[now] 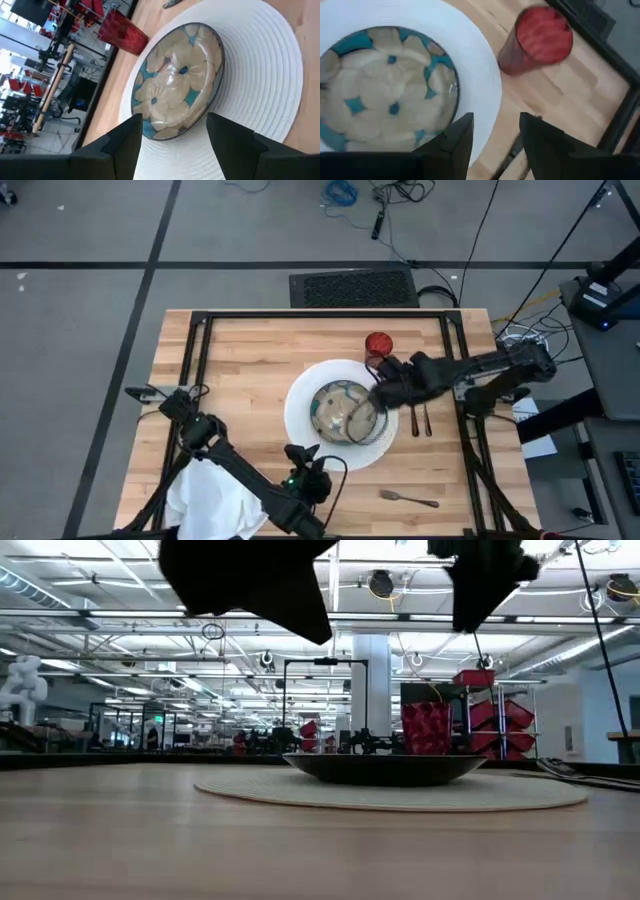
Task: Set table place
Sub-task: Move the red glass to to the top right of the table
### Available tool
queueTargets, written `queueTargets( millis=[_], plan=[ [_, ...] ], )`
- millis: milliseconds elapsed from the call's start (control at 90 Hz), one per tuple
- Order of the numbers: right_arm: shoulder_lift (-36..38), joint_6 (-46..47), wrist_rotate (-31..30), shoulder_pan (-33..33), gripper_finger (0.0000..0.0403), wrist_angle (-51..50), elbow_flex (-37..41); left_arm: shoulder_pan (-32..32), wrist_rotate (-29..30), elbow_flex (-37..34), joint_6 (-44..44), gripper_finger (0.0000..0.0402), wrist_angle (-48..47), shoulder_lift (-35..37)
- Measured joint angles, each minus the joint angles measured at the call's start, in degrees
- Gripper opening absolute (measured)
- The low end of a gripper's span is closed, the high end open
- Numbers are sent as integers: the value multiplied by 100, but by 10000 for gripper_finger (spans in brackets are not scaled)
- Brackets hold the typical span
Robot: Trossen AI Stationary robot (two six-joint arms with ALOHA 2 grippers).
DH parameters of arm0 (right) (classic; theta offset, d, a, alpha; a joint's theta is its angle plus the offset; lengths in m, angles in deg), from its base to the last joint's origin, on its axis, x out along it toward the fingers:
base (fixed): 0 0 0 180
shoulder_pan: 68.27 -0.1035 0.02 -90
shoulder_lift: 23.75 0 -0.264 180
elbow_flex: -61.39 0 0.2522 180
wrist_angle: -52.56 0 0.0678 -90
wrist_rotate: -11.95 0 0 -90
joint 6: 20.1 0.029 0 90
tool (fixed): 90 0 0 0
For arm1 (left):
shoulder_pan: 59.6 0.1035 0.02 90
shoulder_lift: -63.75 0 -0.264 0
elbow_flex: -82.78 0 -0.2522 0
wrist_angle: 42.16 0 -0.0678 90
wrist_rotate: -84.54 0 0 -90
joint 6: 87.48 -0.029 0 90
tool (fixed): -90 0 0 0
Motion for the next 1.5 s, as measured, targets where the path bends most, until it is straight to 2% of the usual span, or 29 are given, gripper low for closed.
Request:
queueTargets(
  millis=[100, 233, 367, 433, 578, 700, 911, 1156, 1267, 1367, 1444, 1500],
  plan=[
    [3, -1051, 150, 615, 148, 577, 0, 147, -139, 0, -577, 208, 690, 0],
    [-52, -2310, 739, 1497, 148, 1301, 0, 293, -362, -8, -1499, 208, 1804, -47],
    [-128, -3325, 1327, 2272, 148, 1720, 0, 387, -868, -417, -2252, 208, 2780, -111],
    [-186, -3574, 1642, 2619, 148, 1821, 36, 433, -1034, -766, -2157, 208, 2780, -129],
    [-349, -3984, 2179, 3143, 148, 1912, 296, 522, -1257, -1586, -1298, 208, 2707, -53],
    [-504, -4201, 2571, 3245, 148, 2071, 488, 520, -1303, -1807, -1008, 208, 2715, -23],
    [-889, -4235, 2517, 3301, 148, 2278, 601, 527, -1473, -1861, -1228, 208, 2687, 313],
    [-1431, -4193, 2540, 3301, 144, 2398, 603, 220, -1380, -1851, -1031, 208, 2437, 1103],
    [-1516, -4211, 2535, 3306, 115, 2417, 603, 127, -1409, -1853, -898, 205, 1575, 1533],
    [-1504, -4296, 2535, 3306, 67, 2417, 603, 254, -1474, -2089, -570, 192, 889, 2033],
    [-1420, -4432, 2515, 3303, 22, 2406, 603, 436, -1698, -2639, -575, 178, 980, 2523],
    [-1333, -4552, 2488, 3301, 9, 2395, 597, 608, -1872, -3174, -588, 167, 1224, 2961]
  ],
)
